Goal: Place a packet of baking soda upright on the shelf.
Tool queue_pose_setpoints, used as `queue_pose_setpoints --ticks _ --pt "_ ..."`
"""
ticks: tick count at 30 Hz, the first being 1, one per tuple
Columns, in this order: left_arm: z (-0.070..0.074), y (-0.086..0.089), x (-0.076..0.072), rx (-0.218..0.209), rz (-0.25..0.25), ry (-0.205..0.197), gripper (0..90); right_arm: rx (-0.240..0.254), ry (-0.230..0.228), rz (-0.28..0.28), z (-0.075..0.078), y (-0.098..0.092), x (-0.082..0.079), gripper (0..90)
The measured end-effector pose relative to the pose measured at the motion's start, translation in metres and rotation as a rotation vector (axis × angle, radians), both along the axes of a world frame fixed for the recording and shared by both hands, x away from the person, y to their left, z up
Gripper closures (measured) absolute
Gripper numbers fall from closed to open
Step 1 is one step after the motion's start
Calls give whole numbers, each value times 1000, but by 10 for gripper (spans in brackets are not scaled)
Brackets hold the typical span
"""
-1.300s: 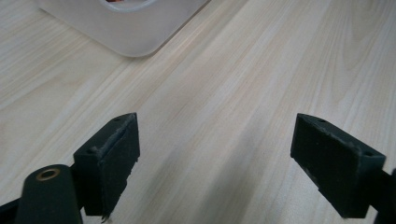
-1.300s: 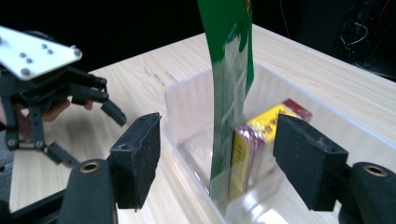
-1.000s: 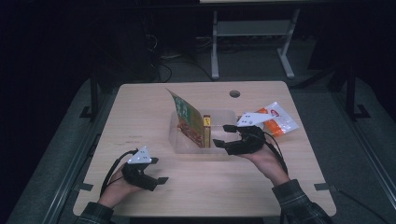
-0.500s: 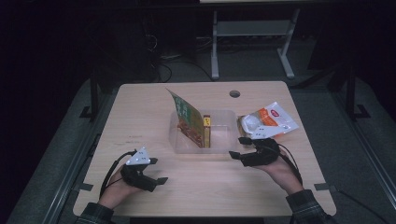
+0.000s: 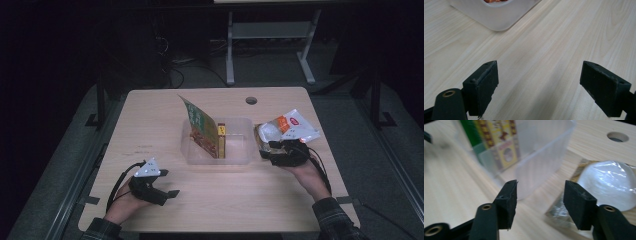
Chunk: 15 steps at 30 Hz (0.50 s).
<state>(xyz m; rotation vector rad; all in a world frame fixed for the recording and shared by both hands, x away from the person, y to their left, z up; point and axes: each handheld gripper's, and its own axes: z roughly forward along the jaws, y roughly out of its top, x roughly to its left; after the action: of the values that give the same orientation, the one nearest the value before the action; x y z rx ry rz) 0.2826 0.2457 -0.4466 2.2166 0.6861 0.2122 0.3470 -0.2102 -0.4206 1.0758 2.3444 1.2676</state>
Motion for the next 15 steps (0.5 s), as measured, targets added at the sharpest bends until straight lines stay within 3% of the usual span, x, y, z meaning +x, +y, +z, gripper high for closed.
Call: queue_pose_setpoints --ticks 2,10,15 --pt "0 0 -1 0 1 -1 149 -24 -6 -28 1 -1 8 517" --pt "-1 -2 0 21 -4 0 153 -28 -24 -132 1 -9 40 891" --pt "-2 -3 0 14 0 5 155 -60 9 -148 -5 -12 58 896"
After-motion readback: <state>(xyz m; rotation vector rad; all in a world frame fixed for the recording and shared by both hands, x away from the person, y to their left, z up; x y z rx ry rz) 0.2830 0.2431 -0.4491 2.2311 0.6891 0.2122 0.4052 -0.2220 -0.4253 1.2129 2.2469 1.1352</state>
